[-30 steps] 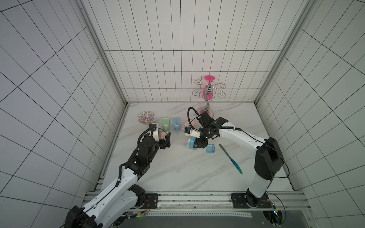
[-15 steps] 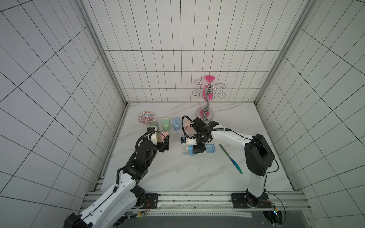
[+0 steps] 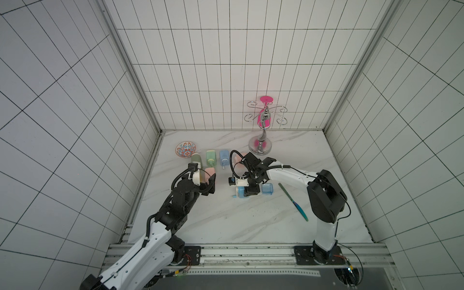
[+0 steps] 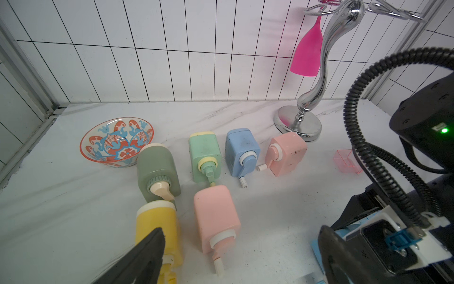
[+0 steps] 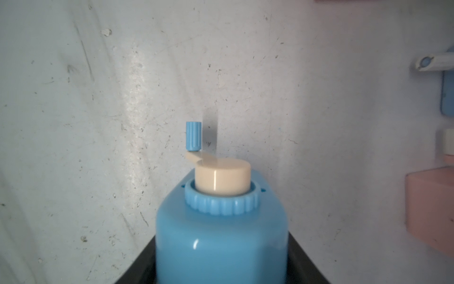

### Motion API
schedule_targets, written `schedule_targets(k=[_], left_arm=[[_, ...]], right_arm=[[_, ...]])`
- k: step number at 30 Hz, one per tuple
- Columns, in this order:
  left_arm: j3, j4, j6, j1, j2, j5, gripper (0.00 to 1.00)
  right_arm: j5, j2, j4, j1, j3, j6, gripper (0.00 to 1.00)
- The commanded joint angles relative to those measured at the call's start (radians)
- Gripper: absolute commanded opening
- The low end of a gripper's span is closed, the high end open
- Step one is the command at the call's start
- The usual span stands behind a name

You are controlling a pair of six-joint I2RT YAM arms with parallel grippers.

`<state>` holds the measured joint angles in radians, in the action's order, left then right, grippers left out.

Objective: Put the tray back into the pencil sharpener
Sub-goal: Place the pencil sharpener at the center of the board, then close the container of the pencil sharpener.

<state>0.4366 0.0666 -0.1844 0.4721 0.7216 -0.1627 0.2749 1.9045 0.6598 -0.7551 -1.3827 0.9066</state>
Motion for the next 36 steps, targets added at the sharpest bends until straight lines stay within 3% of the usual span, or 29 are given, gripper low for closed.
schedule_targets(k=[1,6,11,14,16,19,23,26,29,36], left_arm=[[0.015,-0.002,0.031,-0.003,0.003,0.024,0.98],[0.037,0.001,0.134,-0.003,0.011,0.080,0.98],[0.070,0.015,0.273,-0.003,0.038,0.200,0.98],[0.095,0.035,0.369,-0.003,0.067,0.306,0.98],[0.109,0.040,0.421,-0.003,0.099,0.377,0.98],[0.135,0.036,0.472,0.000,0.180,0.475,0.98],[0.199,0.083,0.590,0.034,0.316,0.576,0.97],[0.234,0.123,0.716,0.087,0.408,0.565,0.98],[0.292,0.179,0.800,0.115,0.507,0.578,0.98],[0.415,0.231,0.883,0.135,0.669,0.578,0.98]], right_arm=[[-0.009,0.016,-0.029,-0.014,0.037,0.028,0.57],[0.000,-0.040,-0.040,-0.013,0.047,0.004,1.00],[0.029,-0.153,-0.049,-0.013,0.060,-0.119,0.99],[0.018,-0.269,-0.139,-0.008,0.143,-0.290,0.99],[-0.039,-0.364,-0.267,0.006,0.243,-0.485,1.00],[-0.190,-0.479,-0.418,0.040,0.387,-0.861,0.92],[-0.372,-0.539,-0.328,0.100,0.439,-1.326,0.80],[-0.328,-0.528,-0.233,0.187,0.441,-1.552,0.73],[-0.199,-0.488,-0.209,0.255,0.441,-1.622,0.68],[-0.154,-0.397,-0.164,0.280,0.421,-1.622,0.62]])
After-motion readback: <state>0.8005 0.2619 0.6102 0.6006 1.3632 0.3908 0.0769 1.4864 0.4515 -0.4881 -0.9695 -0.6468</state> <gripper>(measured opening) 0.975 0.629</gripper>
